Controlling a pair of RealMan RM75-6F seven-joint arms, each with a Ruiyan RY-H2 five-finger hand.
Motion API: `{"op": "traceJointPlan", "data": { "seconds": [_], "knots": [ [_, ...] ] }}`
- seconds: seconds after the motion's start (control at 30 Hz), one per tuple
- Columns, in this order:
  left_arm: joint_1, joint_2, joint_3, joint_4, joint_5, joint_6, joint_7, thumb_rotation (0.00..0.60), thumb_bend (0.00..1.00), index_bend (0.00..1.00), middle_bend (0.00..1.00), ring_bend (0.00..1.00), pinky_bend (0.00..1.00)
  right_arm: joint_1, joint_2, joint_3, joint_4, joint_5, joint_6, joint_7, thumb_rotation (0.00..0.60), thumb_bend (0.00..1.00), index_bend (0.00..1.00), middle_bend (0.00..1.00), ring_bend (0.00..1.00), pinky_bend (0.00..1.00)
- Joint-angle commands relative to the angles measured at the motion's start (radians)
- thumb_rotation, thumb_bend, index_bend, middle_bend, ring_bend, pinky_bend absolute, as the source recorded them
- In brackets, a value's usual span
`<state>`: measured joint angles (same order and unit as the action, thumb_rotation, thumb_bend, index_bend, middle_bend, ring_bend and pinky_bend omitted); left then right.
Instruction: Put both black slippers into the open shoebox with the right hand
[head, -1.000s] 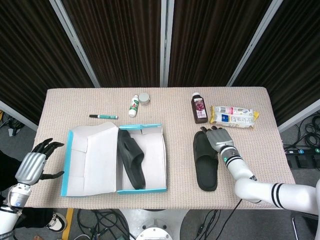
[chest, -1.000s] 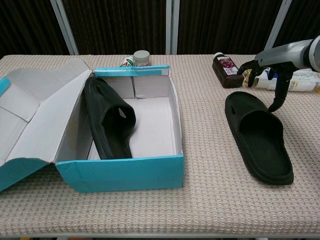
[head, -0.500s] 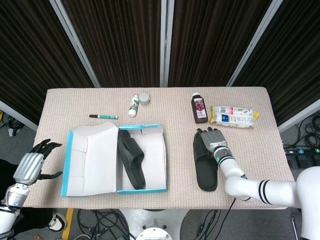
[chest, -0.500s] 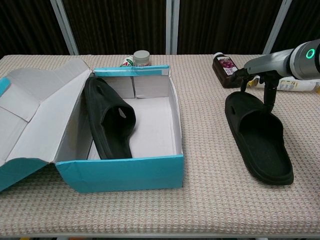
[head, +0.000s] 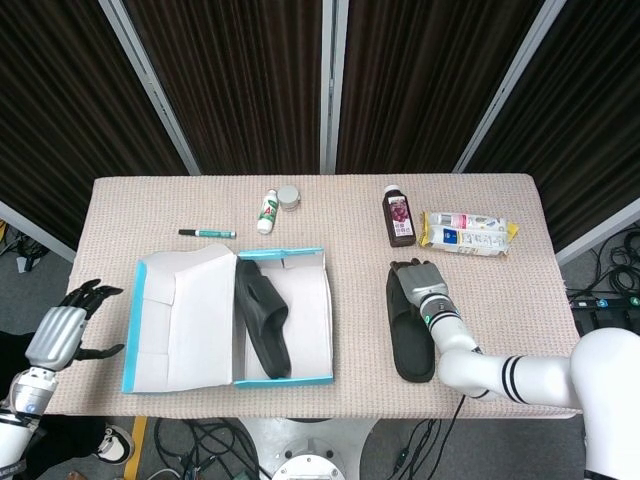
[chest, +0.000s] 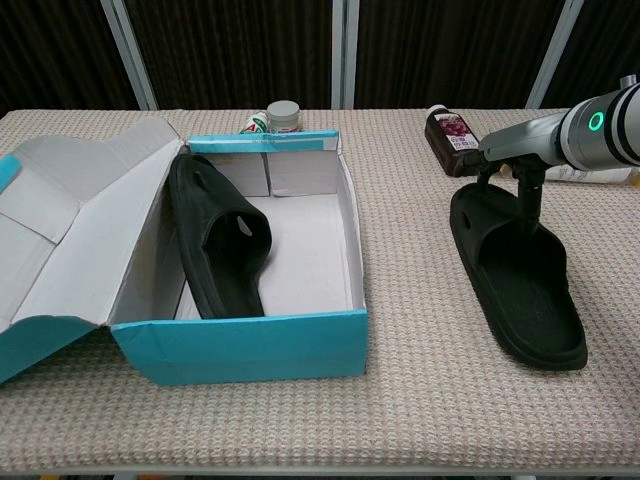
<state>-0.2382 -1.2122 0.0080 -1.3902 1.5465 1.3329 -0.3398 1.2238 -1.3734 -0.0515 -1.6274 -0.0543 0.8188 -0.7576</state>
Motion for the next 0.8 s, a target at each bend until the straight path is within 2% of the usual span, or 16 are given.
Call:
{"op": "traceJointPlan", "data": {
  "seconds": [0.03,0.53,0.8],
  "knots": [
    [-0.001,0.000,0.000,-0.002,0.000,-0.002,0.003,0.600,0.00,0.21,0.21,0.09,0.18,0.004,0.002,-0.003,-0.004,0.002,0.009,-0.005,0.600,0.03,0.00,0.20,0.05,0.14],
    [0.001,-0.002,-0.002,0.000,-0.002,0.004,0.005,0.600,0.00,0.21,0.21,0.09,0.18,0.018,-0.016,-0.027,0.017,0.042,-0.003,-0.037,0.600,0.03,0.04,0.16,0.01,0.12],
    [0.001,-0.006,0.002,0.004,0.000,-0.002,0.006,0.600,0.00,0.21,0.21,0.09,0.18,0.023,-0.023,-0.029,0.018,0.052,0.010,-0.047,0.600,0.03,0.16,0.17,0.01,0.12]
  ]
}}
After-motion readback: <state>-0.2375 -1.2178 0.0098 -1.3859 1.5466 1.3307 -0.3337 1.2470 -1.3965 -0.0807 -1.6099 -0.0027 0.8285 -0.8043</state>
